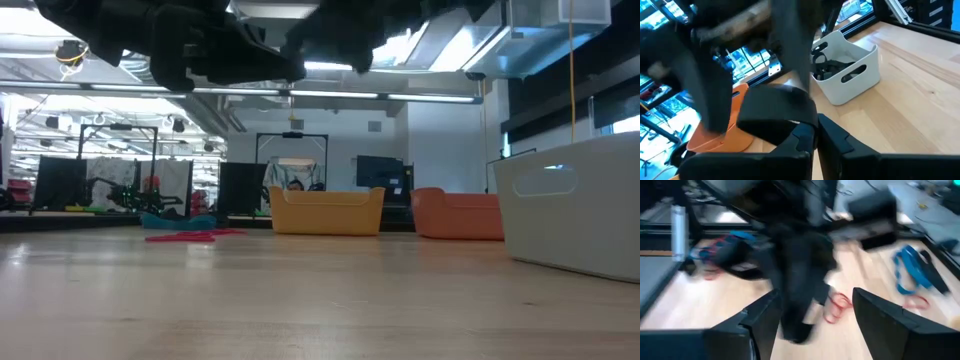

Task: Sort rubber bands into baskets
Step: Put the black rubber band into the white bin, then adjust the white bin, then put the blue rubber band into the yellow bin

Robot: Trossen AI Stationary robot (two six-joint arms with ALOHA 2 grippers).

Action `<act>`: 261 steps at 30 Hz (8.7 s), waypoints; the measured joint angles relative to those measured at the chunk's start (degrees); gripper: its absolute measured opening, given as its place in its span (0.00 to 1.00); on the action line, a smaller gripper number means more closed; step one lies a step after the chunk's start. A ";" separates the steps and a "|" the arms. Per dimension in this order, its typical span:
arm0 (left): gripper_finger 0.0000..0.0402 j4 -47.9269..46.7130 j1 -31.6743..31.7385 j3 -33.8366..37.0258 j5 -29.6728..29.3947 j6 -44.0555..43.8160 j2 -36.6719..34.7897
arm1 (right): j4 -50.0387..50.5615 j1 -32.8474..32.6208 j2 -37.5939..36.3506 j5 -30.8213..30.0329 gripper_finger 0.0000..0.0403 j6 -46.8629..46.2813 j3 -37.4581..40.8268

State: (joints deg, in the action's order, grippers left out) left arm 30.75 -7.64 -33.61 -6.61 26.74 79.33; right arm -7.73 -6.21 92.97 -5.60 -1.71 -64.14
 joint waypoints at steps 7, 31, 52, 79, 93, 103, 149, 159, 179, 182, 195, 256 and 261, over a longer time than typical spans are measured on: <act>0.02 0.17 -0.26 0.02 -0.09 -0.22 -0.04 | -3.68 0.06 1.59 3.69 0.58 2.21 0.07; 0.03 -0.11 -0.26 0.02 0.05 -5.66 -0.04 | -3.45 0.21 1.98 3.64 0.02 6.51 0.07; 0.27 -2.79 -0.09 0.00 0.00 -5.63 -0.21 | 2.56 -2.49 -1.53 0.15 0.01 10.96 0.07; 0.27 -6.17 0.55 0.00 -0.09 -7.18 -0.22 | 62.05 -14.25 -14.87 -2.08 0.02 -24.74 4.65; 0.27 -6.21 0.57 0.00 -0.07 -6.88 -0.22 | 59.63 -11.73 -14.85 -2.19 0.16 -33.76 12.17; 0.27 -6.21 0.57 0.00 -0.04 -7.22 -0.22 | 58.61 -11.75 -14.85 1.82 0.54 -33.73 12.04; 0.27 -8.48 3.35 0.00 -7.27 -13.95 -0.69 | 46.18 -11.81 -6.26 -2.60 0.59 -12.77 3.14; 0.27 -28.75 12.14 0.00 -19.78 -29.31 -4.04 | 33.98 -11.75 -6.37 -14.32 0.59 -6.67 4.10; 0.27 -44.50 30.30 0.46 -22.25 -44.89 -1.87 | 24.39 -11.75 -6.34 -19.76 0.59 0.27 4.96; 0.27 -43.17 33.32 0.46 -19.07 -44.40 0.67 | 24.29 -11.75 -6.34 -19.99 0.59 0.74 4.95; 0.27 -36.93 39.15 0.36 -13.73 -39.82 9.60 | 24.31 -11.75 -6.34 -20.45 0.59 0.74 4.94; 0.04 -13.22 6.85 0.28 -1.55 -26.41 -18.43 | -13.99 6.54 1.65 2.39 0.79 6.82 4.94; 0.04 -6.33 6.07 0.28 -1.49 -26.13 -14.27 | -19.98 6.20 4.96 3.77 0.79 4.94 4.94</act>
State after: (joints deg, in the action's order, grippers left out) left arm 24.41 -1.57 -33.32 -8.10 0.61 65.06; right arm -27.71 -0.01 97.93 -1.83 3.22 -59.20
